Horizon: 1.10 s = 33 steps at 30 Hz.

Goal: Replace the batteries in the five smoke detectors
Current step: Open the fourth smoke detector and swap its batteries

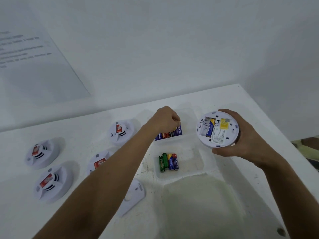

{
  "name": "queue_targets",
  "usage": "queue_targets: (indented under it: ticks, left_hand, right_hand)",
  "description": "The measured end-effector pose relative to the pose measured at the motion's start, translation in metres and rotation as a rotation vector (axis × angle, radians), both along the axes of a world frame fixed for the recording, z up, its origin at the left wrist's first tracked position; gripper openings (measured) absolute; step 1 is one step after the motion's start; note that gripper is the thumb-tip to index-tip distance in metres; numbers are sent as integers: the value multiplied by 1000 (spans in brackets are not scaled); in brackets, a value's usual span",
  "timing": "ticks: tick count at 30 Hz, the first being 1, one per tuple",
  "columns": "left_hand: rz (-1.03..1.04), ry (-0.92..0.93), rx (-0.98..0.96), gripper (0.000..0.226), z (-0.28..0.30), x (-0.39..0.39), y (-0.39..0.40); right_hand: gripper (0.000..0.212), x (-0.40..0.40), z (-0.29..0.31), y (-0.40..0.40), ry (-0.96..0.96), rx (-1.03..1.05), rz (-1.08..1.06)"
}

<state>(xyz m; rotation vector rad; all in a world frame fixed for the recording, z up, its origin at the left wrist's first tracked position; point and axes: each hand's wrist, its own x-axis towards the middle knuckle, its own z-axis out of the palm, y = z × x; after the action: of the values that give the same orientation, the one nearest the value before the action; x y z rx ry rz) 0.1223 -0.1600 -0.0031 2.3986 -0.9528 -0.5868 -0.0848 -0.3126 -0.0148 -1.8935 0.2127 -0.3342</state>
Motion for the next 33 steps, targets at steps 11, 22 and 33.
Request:
queue_targets:
  ticks: [11, 22, 33]
  left_hand:
    - [-22, -152, 139, 23, -25, -3, -8]
    - [-250, -45, -217, 27, 55, -52, 20]
    - [-413, -275, -99, 37, 56, -57, 21]
  right_hand:
    - [95, 0, -3, -2, 8, 27, 57]
    - [95, 12, 3, 2, -20, -10, 129]
    - [89, 19, 2, 11, -12, 11, 170]
